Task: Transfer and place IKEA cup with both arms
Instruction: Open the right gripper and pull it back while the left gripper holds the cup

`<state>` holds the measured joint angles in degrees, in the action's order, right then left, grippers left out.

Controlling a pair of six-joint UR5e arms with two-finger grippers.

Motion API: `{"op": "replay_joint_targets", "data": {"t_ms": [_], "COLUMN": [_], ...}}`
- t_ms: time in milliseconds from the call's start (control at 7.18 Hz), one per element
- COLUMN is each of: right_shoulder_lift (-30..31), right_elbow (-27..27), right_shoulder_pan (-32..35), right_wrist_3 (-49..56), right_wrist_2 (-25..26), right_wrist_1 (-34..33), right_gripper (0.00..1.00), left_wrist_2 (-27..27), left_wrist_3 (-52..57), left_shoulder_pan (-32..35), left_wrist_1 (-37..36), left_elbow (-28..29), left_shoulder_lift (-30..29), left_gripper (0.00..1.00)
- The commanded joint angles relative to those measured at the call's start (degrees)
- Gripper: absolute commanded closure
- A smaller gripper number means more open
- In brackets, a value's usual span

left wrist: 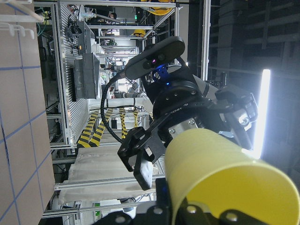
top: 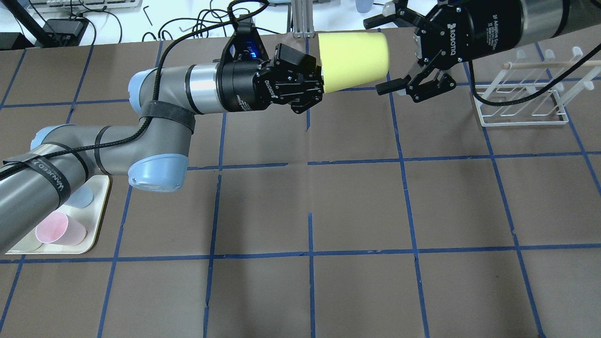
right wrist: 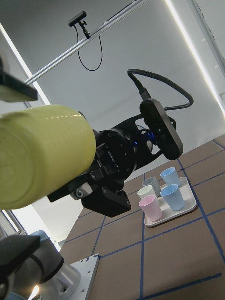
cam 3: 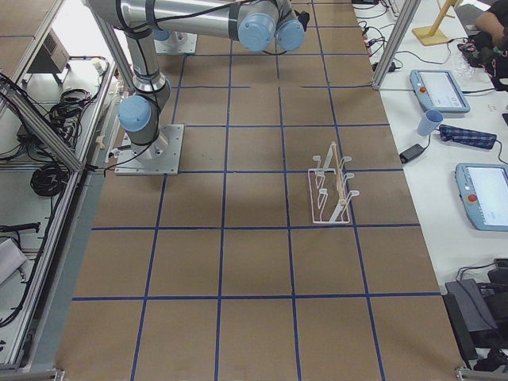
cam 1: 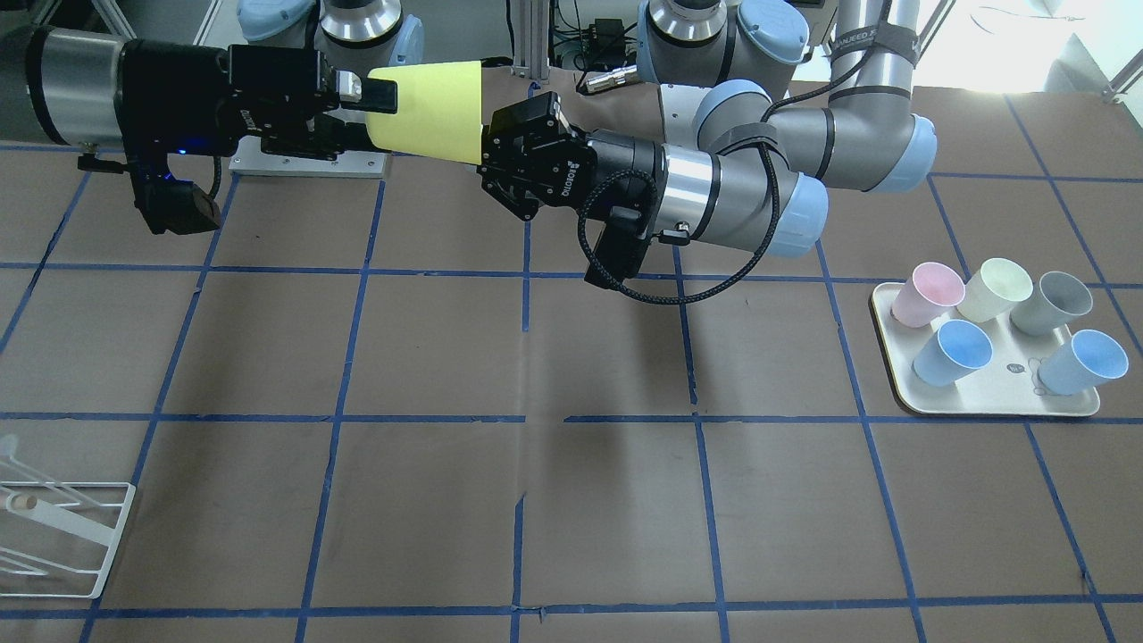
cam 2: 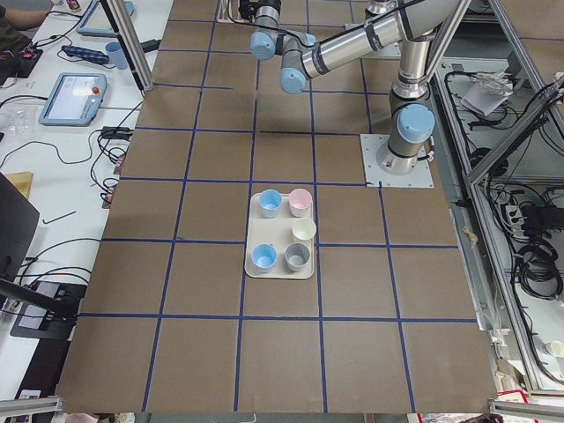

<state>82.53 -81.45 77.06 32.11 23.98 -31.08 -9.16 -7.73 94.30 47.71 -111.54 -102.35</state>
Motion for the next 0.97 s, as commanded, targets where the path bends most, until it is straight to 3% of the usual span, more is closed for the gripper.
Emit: {"op": "replay_joint_targets", "data": {"t_ms": [0,139,278,418,557,696,835], "right_shoulder_lift": [-0.1,-0.5,-1.0,-1.5,-1.0,-0.8,0.1], "right_elbow": [0.5,1.0,2.3,4.3,5.0,5.2,5.0], "right_shoulder_pan": [-0.7,-1.9,-4.4,-6.5,-6.6,-6.5,-6.0], "right_wrist_3": [-0.4,-0.6,-0.6,-0.6,-2.4,-7.0,-13.5], "right_wrist_2": [0.3,0.5,1.1,5.9,11.2,17.7,26.5], "right_wrist_1": [0.0,-0.1,-0.2,-1.3,-6.0,-12.1,-19.7], "right_gripper": [0.0,0.0,0.0,0.0,0.0,0.0,0.0], "left_wrist_2": [0.5,1.3,5.1,13.2,17.1,23.5,30.6], "left_wrist_3": [-0.3,-2.3,-7.0,-12.5,-16.0,-17.7,-17.1], "left_shoulder_pan": [-1.0,-2.2,-3.6,-5.0,-5.3,-6.0,-6.6], "left_wrist_1": [0.0,-0.1,-4.7,-10.4,-13.7,-19.6,-20.9], "left_elbow": [0.1,0.1,0.3,0.2,0.2,0.3,0.4], "left_shoulder_lift": [0.4,0.6,1.0,1.0,0.5,-0.4,-0.5], "left_gripper": [1.0,1.0,1.0,1.0,1.0,1.0,1.0]}}
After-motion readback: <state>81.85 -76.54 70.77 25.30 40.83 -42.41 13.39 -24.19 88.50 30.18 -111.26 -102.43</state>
